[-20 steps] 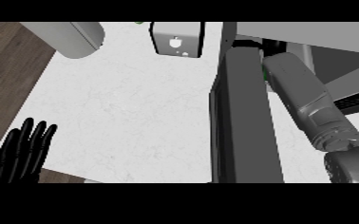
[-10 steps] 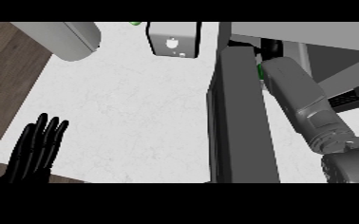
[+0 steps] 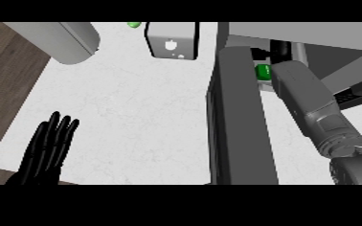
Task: Pick up the milk, place it into the microwave and close the microwave
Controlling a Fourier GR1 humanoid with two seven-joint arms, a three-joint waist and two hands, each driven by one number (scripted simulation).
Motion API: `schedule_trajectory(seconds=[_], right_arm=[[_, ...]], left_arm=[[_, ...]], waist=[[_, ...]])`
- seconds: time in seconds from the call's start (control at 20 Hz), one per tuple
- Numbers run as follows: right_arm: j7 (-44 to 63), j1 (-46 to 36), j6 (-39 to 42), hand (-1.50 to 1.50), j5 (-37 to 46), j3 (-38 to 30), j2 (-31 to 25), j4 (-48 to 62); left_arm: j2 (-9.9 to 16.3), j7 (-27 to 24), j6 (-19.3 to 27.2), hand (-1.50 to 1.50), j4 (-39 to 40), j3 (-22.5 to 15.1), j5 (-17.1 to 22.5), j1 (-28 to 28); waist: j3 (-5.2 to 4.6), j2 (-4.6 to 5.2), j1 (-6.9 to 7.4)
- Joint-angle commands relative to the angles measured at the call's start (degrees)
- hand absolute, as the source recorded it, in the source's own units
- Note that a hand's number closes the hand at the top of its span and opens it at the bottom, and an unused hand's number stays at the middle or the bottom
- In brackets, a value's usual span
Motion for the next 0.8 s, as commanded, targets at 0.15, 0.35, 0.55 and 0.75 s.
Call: schedule_trajectory(seconds=[0.15, 0.35, 0.55, 0.75], right_arm=[[-2.41, 2.11, 4.08, -1.5, -1.04, -1.07, 0.69, -0.27], [-5.67, 4.9, 6.41, -1.5, -1.88, -1.95, 0.5, -0.87], [-5.34, 5.29, 8.96, -1.5, -2.49, -2.59, 0.1, -0.73], [-8.12, 7.49, 11.38, -1.5, -2.67, -2.79, 0.47, -1.07]], left_arm=[[-1.7, -0.55, 1.25, -1.5, 0.25, -2.94, -2.77, -0.54], [-2.35, -0.04, 2.36, -1.5, 0.3, -3.89, -3.82, -0.28], [-2.37, -0.54, 2.87, -1.5, 0.83, -6.84, -4.76, 0.86], [-2.37, 0.97, 2.16, -1.5, 1.7, -7.97, -5.42, -0.31]], waist=[[0.0, -0.38, -0.31], [0.02, -0.71, -1.39], [-0.08, -1.42, -2.19], [-0.05, -1.54, -2.86]])
